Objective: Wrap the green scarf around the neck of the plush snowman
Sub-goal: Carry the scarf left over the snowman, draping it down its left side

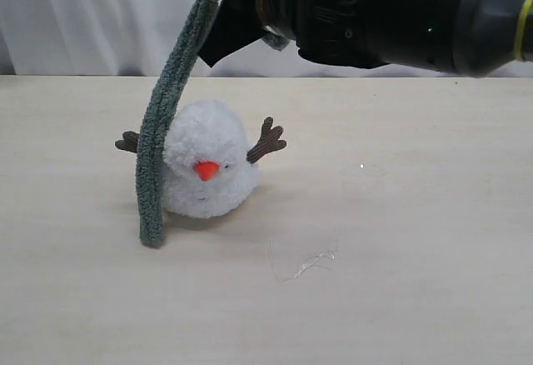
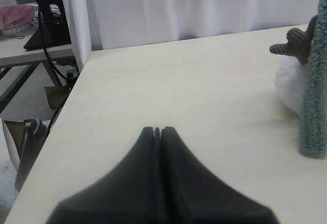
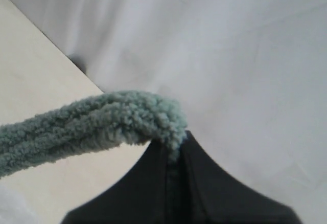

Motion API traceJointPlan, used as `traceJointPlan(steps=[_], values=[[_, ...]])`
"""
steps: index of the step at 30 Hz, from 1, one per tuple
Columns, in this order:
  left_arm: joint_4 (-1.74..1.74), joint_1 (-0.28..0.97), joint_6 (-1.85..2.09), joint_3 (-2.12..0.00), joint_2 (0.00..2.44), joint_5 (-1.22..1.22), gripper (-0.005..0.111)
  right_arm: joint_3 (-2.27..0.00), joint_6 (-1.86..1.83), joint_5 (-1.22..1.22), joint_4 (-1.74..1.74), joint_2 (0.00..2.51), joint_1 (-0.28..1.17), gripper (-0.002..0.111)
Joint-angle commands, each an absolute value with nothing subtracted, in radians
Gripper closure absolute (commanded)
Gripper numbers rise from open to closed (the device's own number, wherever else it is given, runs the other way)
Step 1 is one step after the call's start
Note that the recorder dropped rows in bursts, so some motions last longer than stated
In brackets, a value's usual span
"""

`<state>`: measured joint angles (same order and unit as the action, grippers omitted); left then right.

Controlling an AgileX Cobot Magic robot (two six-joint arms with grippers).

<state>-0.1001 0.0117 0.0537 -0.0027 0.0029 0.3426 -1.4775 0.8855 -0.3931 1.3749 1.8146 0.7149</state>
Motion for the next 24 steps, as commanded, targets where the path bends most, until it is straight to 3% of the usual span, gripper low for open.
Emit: traceJointPlan(steps=[1,17,24], values=[[-0.095,0.012,0.051,0.0,0.0,0.33,0.107,-1.482,0.913,-0.395,1.376,1.861,0.707,0.104],[-0.095,0.012,0.051,0.0,0.0,0.33,0.107,-1.482,0.899,-0.559,1.376,1.914,0.705,0.104],[-0.095,0.012,0.051,0.0,0.0,0.33,0.107,-1.482,0.901,-0.259,1.376,1.819,0.712,0.104]])
